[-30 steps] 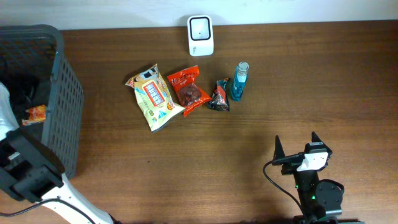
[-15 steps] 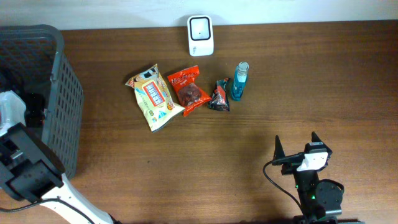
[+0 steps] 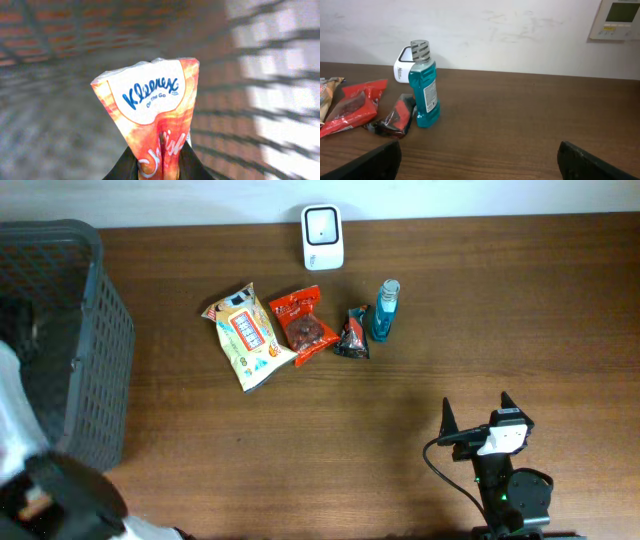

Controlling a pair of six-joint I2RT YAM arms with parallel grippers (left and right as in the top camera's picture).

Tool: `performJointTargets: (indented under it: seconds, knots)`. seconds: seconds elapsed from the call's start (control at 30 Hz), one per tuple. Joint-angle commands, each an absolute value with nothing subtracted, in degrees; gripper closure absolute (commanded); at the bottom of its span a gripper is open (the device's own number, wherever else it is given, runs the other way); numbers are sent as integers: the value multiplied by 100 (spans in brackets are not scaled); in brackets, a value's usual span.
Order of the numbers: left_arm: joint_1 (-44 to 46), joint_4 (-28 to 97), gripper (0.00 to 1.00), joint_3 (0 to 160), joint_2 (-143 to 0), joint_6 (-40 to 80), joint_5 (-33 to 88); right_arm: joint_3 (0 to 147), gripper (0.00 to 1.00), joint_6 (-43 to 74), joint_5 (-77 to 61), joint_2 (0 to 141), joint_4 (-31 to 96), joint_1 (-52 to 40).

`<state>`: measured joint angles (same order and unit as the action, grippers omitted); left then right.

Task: Scan the item barcode
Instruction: 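Carry a small orange box from the basket toward the snacks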

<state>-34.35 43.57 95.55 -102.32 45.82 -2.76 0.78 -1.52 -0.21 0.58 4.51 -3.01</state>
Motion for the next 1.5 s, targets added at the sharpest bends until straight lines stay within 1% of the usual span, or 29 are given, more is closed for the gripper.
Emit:
performJointTargets:
  seconds: [0.0, 0.07, 0.1, 0.13, 0.17, 0.2, 0.27, 0.3, 0.4, 0.43, 0.53, 0.6, 0.67, 0.73, 0.8, 0.83, 0.9, 0.93, 1.03, 1.2, 1.3, 1.37, 1.43, 1.47]
  knots:
    - [-3065, 4355, 100, 9594, -8997, 4182, 777, 32, 2, -128, 8, 21, 469, -336]
    - [-2692, 4353, 100, 9594, -8477, 3907, 1481, 32, 2, -128, 10, 21, 469, -336]
    - [-2353, 4351, 100, 9594, -8226, 3785, 1811, 32, 2, -128, 8, 21, 469, -336]
    - [-1975, 4353, 100, 9594, -8068, 3629, 1962, 32, 2, -128, 8, 21, 469, -336]
    - [-1243, 4364, 100, 9592, -7999, 3413, 1975, 32, 2, -128, 8, 21, 469, -336]
    - [-810, 4372, 100, 9583, -8029, 3339, 1966, 32, 2, -128, 8, 21, 471, -336]
    - [163, 4379, 100, 9537, -8237, 3052, 1673, 32, 2, -128, 8, 21, 469, -336]
    - [707, 4388, 100, 9520, -8455, 2961, 1326, 32, 2, -128, 8, 21, 469, -336]
    - [1747, 4412, 100, 9515, -9223, 2838, 558, 32, 2, -128, 10, 21, 469, -336]
    - [2025, 4414, 100, 9515, -9548, 2834, 397, 32, 2, -128, 8, 21, 469, -336]
    - [2475, 4182, 100, 9515, -10468, 2805, 104, 32, 2, -128, 8, 21, 471, -336]
    - [2598, 3852, 100, 9515, -10908, 2620, 110, 32, 2, -128, 8, 21, 469, -336]
    - [2740, 3465, 92, 9518, -11406, 2449, 126, 32, 2, -128, 8, 21, 469, -336]
    - [2810, 3264, 90, 9515, -11705, 2386, 123, 32, 2, -128, 8, 21, 471, -336]
    - [2823, 3205, 79, 9515, -11872, 2388, 126, 32, 2, -128, 8, 21, 471, -336]
    - [2823, 3192, 61, 9515, -11893, 2388, 126, 32, 2, -128, 8, 21, 469, -336]
    - [2823, 3168, 18, 9522, -11891, 2353, 128, 32, 2, -128, 8, 21, 471, -336]
    - [2823, 3173, 0, 9577, -11869, 2342, 128, 34, 2, -128, 8, 21, 471, -336]
    - [2805, 3214, 1, 9754, -11662, 2340, 283, 32, 2, -128, 8, 21, 469, -336]
    - [2676, 3586, 1, 9800, -10586, 2300, 362, 32, 2, -128, 8, 21, 469, -336]
    - [2480, 4132, 1, 9800, -9891, 2300, 320, 32, 2, -128, 8, 21, 469, -336]
    - [2156, 4978, 1, 9800, -9319, 2303, -311, 32, 2, -128, 8, 21, 469, -336]
    - [1896, 5671, 1, 9800, -9083, 2303, -895, 32, 2, -128, 8, 21, 471, -336]
    - [1802, 5878, 1, 9797, -9061, 2303, -904, 32, 2, -128, 8, 21, 469, -338]
